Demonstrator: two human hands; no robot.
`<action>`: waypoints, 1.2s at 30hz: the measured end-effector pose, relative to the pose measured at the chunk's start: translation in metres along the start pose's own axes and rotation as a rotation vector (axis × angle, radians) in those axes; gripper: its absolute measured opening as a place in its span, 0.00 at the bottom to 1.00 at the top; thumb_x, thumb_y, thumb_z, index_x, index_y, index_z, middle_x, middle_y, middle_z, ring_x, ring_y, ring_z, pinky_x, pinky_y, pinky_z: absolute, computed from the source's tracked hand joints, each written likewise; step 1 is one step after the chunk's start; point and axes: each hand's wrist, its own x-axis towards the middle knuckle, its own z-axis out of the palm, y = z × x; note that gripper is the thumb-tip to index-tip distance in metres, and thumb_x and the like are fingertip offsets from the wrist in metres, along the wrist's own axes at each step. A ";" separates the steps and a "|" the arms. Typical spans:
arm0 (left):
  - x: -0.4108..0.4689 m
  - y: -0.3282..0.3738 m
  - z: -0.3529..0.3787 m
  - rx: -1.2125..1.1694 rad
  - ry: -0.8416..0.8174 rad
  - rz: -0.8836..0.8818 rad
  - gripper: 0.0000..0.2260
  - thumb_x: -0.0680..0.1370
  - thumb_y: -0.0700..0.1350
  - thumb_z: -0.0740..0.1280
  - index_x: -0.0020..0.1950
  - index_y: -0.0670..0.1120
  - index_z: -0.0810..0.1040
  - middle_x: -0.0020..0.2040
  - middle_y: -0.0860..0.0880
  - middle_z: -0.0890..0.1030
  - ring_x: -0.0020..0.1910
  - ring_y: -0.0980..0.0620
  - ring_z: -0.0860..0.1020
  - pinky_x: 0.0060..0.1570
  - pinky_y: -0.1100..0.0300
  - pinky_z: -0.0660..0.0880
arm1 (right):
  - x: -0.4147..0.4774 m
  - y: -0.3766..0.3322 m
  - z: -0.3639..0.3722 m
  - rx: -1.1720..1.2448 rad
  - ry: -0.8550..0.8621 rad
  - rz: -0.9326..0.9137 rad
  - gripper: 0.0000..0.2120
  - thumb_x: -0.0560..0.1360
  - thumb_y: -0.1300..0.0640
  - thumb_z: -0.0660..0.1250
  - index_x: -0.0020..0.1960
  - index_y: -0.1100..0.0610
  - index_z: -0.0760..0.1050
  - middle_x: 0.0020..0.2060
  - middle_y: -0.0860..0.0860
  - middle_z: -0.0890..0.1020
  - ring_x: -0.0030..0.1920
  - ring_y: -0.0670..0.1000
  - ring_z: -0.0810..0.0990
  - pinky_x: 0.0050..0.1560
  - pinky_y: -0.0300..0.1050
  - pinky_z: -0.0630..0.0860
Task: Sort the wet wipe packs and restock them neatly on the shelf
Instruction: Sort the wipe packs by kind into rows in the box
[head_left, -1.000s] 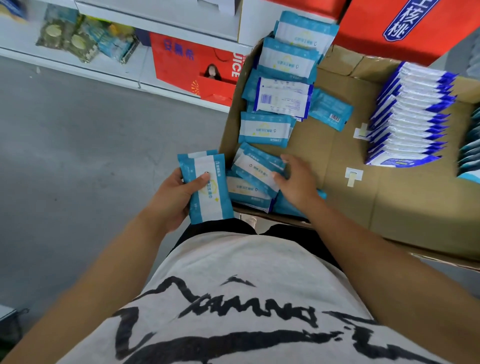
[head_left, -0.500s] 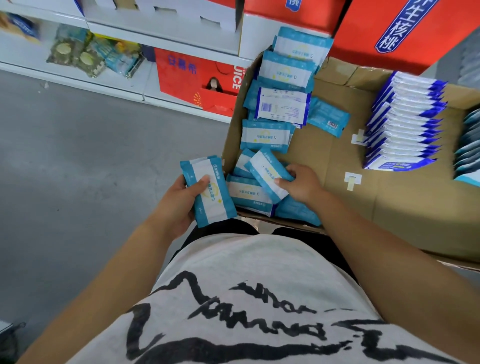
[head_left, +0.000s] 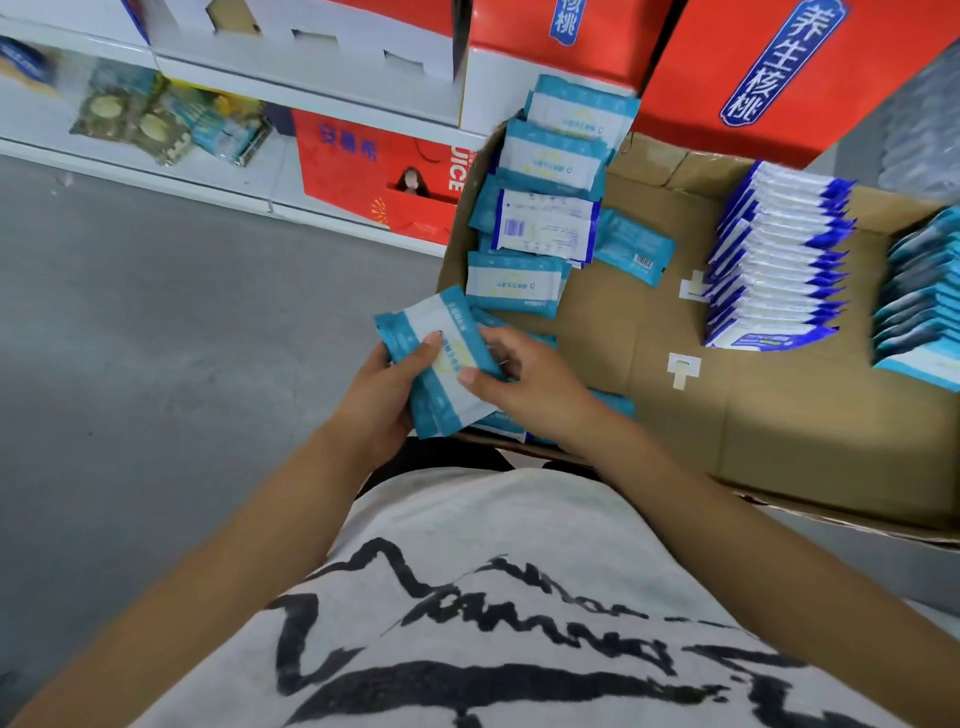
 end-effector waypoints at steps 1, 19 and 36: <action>0.000 0.000 -0.003 0.001 0.034 -0.004 0.20 0.82 0.48 0.70 0.72 0.47 0.74 0.63 0.45 0.84 0.61 0.45 0.84 0.56 0.46 0.82 | 0.001 -0.002 -0.001 -0.045 -0.001 0.004 0.15 0.79 0.51 0.70 0.64 0.51 0.78 0.55 0.43 0.83 0.50 0.37 0.80 0.51 0.32 0.77; -0.007 -0.009 -0.058 -0.084 0.324 -0.050 0.15 0.82 0.45 0.70 0.68 0.48 0.76 0.59 0.47 0.85 0.52 0.49 0.86 0.44 0.53 0.85 | 0.033 0.084 0.000 -0.525 0.095 0.149 0.28 0.74 0.48 0.74 0.70 0.56 0.73 0.63 0.55 0.71 0.66 0.55 0.69 0.68 0.45 0.67; 0.006 -0.002 -0.046 -0.005 0.339 -0.005 0.19 0.81 0.47 0.71 0.71 0.49 0.73 0.62 0.48 0.83 0.57 0.47 0.84 0.50 0.48 0.84 | 0.035 0.074 -0.016 -0.344 0.052 0.141 0.12 0.73 0.61 0.75 0.49 0.53 0.73 0.50 0.48 0.78 0.52 0.49 0.77 0.50 0.39 0.70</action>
